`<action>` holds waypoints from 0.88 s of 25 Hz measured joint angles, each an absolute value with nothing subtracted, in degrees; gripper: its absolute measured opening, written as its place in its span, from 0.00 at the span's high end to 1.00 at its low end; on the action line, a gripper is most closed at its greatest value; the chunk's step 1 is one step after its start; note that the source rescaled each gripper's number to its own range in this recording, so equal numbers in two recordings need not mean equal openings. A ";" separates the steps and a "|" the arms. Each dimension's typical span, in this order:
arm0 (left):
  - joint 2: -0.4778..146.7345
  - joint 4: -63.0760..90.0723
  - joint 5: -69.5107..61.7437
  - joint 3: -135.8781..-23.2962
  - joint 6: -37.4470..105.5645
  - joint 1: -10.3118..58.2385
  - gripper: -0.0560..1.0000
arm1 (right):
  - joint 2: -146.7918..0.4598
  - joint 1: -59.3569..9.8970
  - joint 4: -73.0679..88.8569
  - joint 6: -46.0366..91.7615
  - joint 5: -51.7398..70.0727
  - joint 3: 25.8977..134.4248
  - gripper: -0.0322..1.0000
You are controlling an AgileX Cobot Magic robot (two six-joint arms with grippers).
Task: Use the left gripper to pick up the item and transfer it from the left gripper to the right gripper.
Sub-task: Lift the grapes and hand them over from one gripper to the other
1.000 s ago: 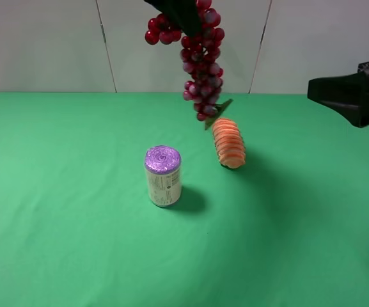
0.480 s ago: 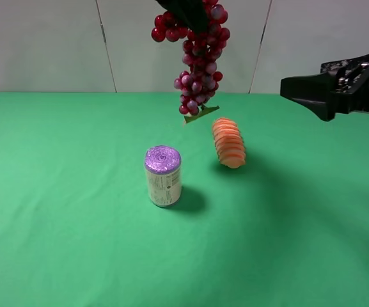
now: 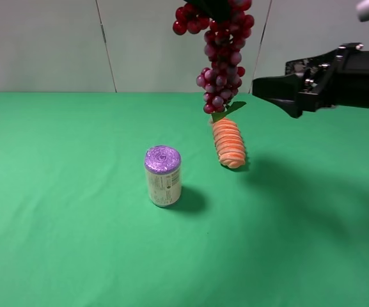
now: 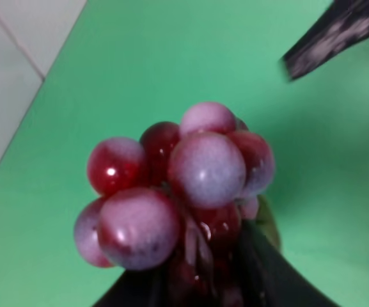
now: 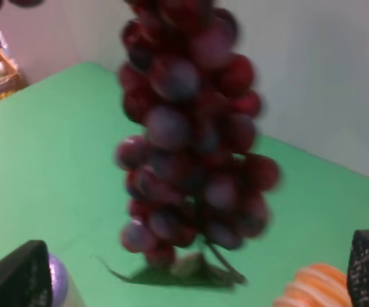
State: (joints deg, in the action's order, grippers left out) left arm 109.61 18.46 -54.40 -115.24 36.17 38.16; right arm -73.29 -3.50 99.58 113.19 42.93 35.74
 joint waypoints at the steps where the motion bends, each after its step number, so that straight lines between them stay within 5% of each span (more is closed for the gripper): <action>1: 109.61 18.62 -54.07 -115.24 36.25 38.55 0.95 | -74.00 -5.17 99.58 113.24 41.25 36.74 0.00; 7: 109.61 18.69 -53.73 -115.24 36.54 39.92 0.95 | -78.38 -11.36 99.64 113.36 35.33 41.55 0.00; 22: 109.65 19.09 -52.59 -115.24 36.58 41.78 0.95 | -86.90 -11.62 99.73 111.52 38.04 48.59 0.00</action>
